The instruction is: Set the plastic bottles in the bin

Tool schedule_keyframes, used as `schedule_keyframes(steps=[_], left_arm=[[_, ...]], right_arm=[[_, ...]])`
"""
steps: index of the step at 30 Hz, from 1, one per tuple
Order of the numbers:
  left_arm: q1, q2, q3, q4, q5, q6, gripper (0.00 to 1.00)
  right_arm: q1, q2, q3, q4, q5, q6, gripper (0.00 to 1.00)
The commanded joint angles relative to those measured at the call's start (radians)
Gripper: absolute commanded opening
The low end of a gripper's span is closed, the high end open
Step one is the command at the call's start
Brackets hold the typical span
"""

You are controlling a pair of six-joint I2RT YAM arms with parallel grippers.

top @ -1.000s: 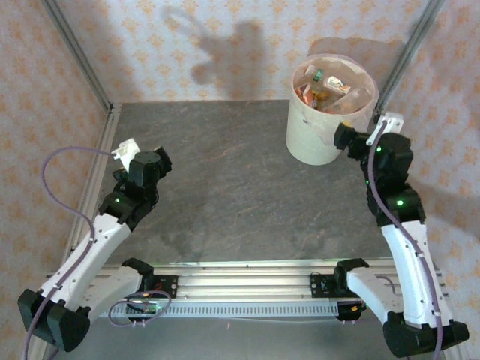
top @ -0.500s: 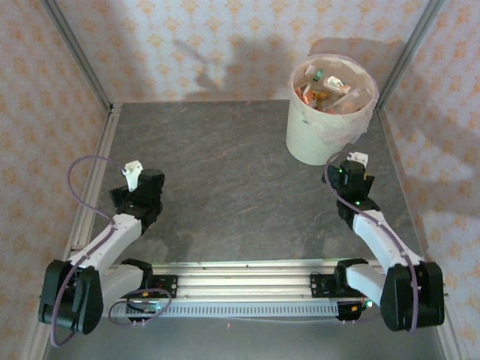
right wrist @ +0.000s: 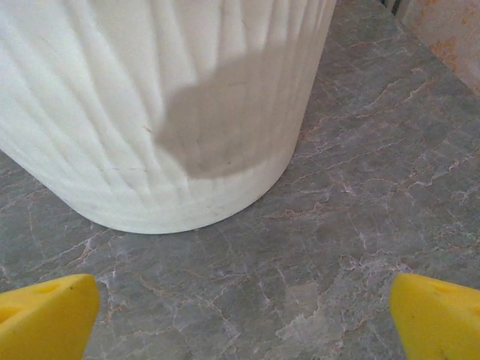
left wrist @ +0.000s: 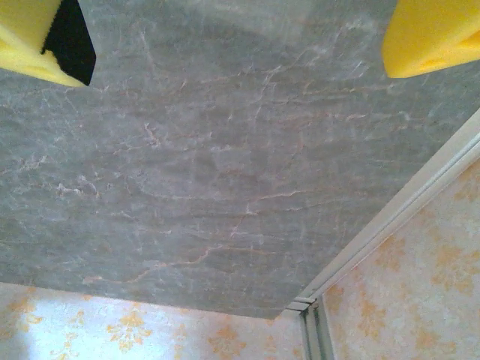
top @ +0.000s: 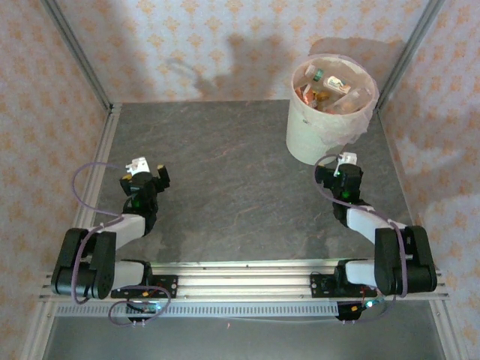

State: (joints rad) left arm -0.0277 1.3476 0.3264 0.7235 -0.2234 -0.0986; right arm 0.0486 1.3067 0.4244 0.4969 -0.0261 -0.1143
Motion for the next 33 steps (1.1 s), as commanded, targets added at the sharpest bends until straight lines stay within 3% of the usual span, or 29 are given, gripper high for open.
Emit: schedule_keyframes(steps=[1, 3, 4, 6, 9, 11, 13, 14, 16, 17, 33], left_arm=[[-0.006, 0.169, 0.036, 0.171, 0.037, 0.065, 1.00], [-0.037, 0.143, 0.092, 0.035, 0.001, 0.078, 1.00], [-0.043, 0.163, 0.065, 0.110, -0.037, 0.081, 1.00], [-0.048, 0.144, 0.077, 0.064, -0.106, 0.048, 1.00], [-0.049, 0.150, 0.073, 0.074, -0.112, 0.051, 1.00], [-0.049, 0.145, 0.077, 0.062, -0.111, 0.049, 1.00], [-0.049, 0.143, 0.078, 0.056, -0.110, 0.046, 1.00], [-0.049, 0.147, 0.076, 0.060, -0.112, 0.049, 1.00], [-0.049, 0.145, 0.076, 0.061, -0.112, 0.049, 1.00], [-0.048, 0.143, 0.077, 0.054, -0.108, 0.048, 1.00], [-0.050, 0.144, 0.077, 0.056, -0.105, 0.051, 1.00]], right_arm=[[-0.006, 0.035, 0.007, 0.094, -0.021, -0.008, 0.99], [-0.007, 0.056, 0.014, 0.112, -0.037, 0.000, 0.99], [-0.007, 0.070, 0.007, 0.143, -0.040, 0.007, 0.99], [-0.007, 0.096, -0.004, 0.187, -0.013, 0.019, 0.99], [-0.007, 0.118, -0.101, 0.381, 0.072, 0.052, 0.99], [-0.007, 0.141, -0.190, 0.565, 0.048, 0.046, 0.99], [-0.007, 0.187, -0.209, 0.624, -0.028, 0.012, 0.99], [-0.007, 0.208, -0.185, 0.609, -0.054, 0.001, 0.99], [-0.007, 0.207, -0.029, 0.289, 0.009, 0.019, 0.99], [-0.023, 0.223, 0.027, 0.230, 0.023, 0.059, 0.99], [-0.046, 0.215, -0.007, 0.281, 0.005, 0.073, 0.99]])
